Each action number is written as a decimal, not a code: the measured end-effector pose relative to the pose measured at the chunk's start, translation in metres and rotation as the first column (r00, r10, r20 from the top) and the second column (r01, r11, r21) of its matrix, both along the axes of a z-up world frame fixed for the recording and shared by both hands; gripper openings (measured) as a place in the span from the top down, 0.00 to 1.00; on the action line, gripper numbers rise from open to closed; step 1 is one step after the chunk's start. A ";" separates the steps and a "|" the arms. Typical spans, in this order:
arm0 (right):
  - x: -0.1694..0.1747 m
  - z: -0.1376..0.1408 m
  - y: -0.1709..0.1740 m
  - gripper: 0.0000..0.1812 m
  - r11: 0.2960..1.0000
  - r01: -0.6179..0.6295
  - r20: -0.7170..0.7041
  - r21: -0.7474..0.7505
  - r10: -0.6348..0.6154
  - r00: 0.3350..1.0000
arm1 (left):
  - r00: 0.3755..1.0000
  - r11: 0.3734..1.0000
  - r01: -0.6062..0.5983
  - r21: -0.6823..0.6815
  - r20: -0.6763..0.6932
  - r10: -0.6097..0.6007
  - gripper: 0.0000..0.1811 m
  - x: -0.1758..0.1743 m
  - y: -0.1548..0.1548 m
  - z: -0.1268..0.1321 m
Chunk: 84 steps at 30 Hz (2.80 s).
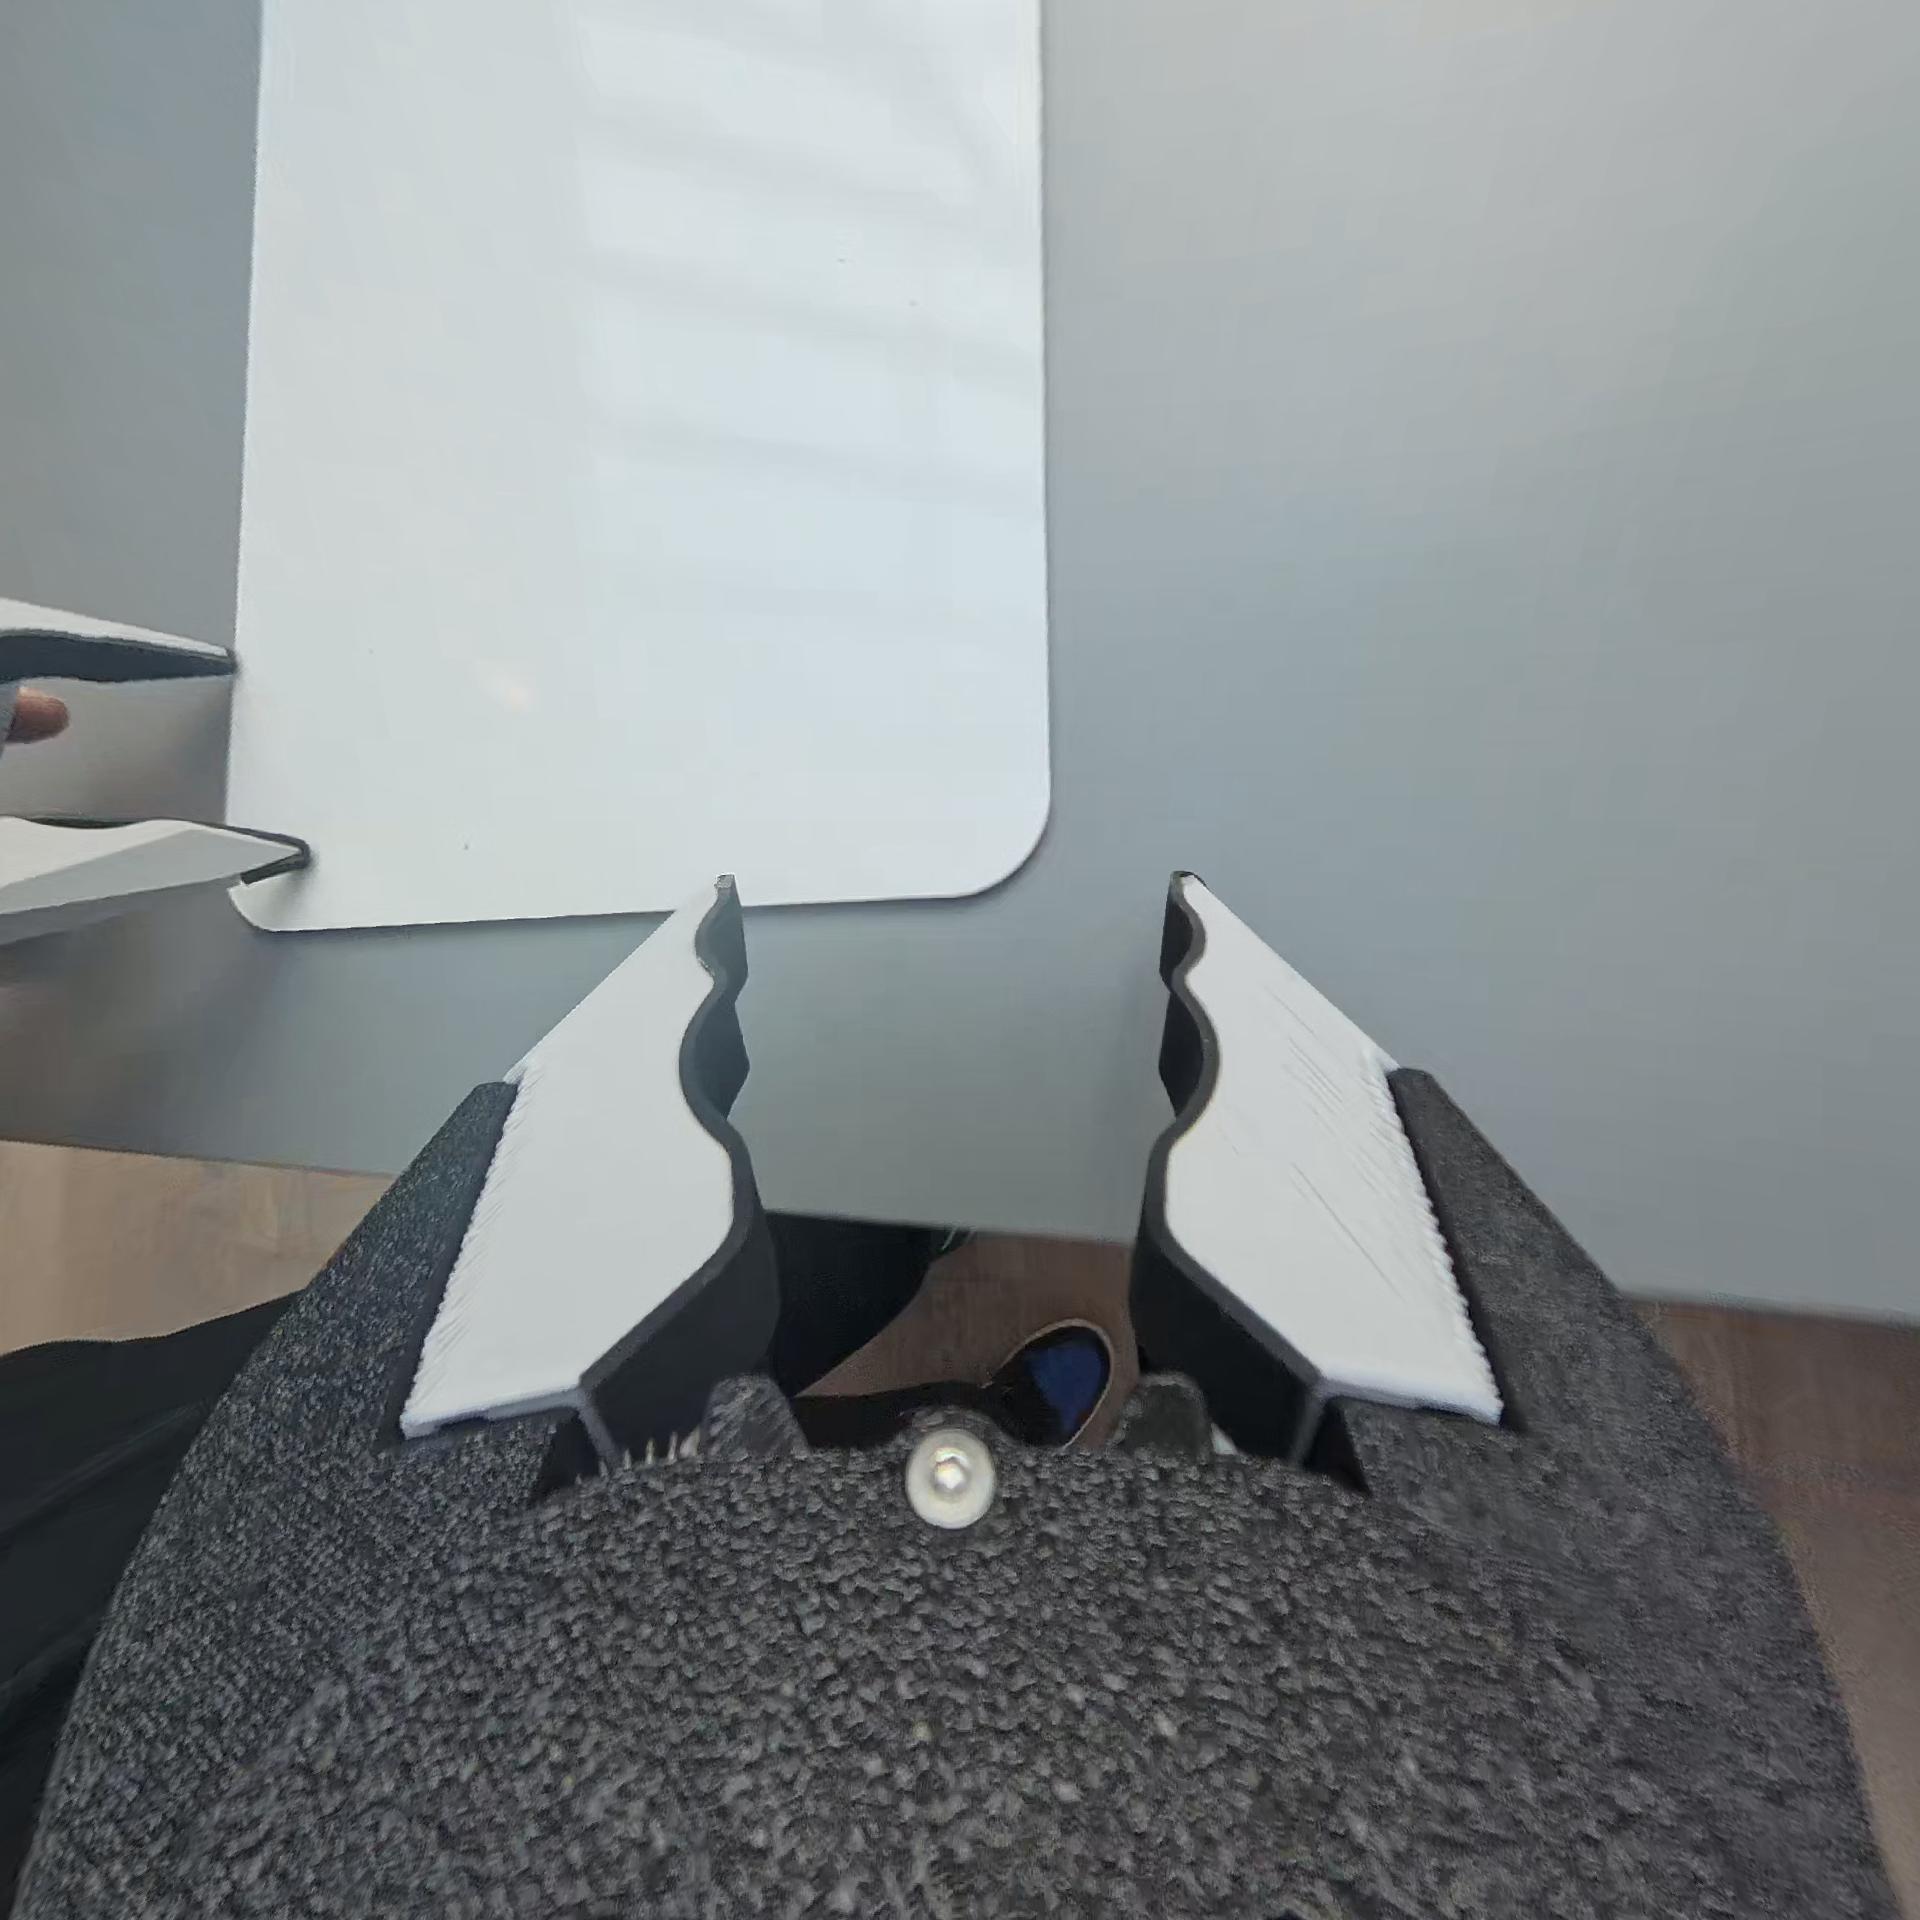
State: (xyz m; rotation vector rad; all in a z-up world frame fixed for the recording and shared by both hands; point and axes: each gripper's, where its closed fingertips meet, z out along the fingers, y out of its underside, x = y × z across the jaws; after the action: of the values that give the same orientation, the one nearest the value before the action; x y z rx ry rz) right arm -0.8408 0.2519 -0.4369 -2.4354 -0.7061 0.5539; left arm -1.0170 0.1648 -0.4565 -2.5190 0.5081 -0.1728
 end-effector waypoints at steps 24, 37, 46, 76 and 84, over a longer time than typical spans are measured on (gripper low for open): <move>0.163 0.032 -0.082 0.99 0.778 0.122 -0.749 -0.616 -0.627 0.214 | 0.941 0.983 -0.097 0.157 0.336 0.039 0.64 0.174 -0.044 0.086; 0.329 0.140 0.024 0.99 0.759 0.415 -0.835 -0.502 -0.551 -0.003 | 0.874 0.899 0.190 0.393 0.350 -0.338 0.58 0.291 0.174 0.168; 0.490 0.169 0.093 0.99 0.569 0.662 -0.816 -0.489 -0.567 -0.116 | 0.717 0.809 0.468 0.356 0.381 -0.583 0.56 0.464 0.307 0.188; 1.032 0.154 0.664 0.99 0.647 0.544 -0.749 -0.534 -0.660 0.049 | 0.827 0.918 0.191 0.346 0.447 -0.341 0.60 0.977 0.712 0.164; 1.031 0.113 0.831 0.99 0.611 0.434 -0.645 -0.661 -0.759 0.085 | 0.856 0.948 0.095 0.304 0.462 -0.234 0.60 1.032 0.837 0.168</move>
State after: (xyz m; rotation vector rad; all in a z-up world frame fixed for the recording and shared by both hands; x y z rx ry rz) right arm 0.1902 1.0828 -0.3241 -1.8499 0.9656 1.4982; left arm 0.0149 1.0020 -0.2890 -2.0505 0.4958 -0.7426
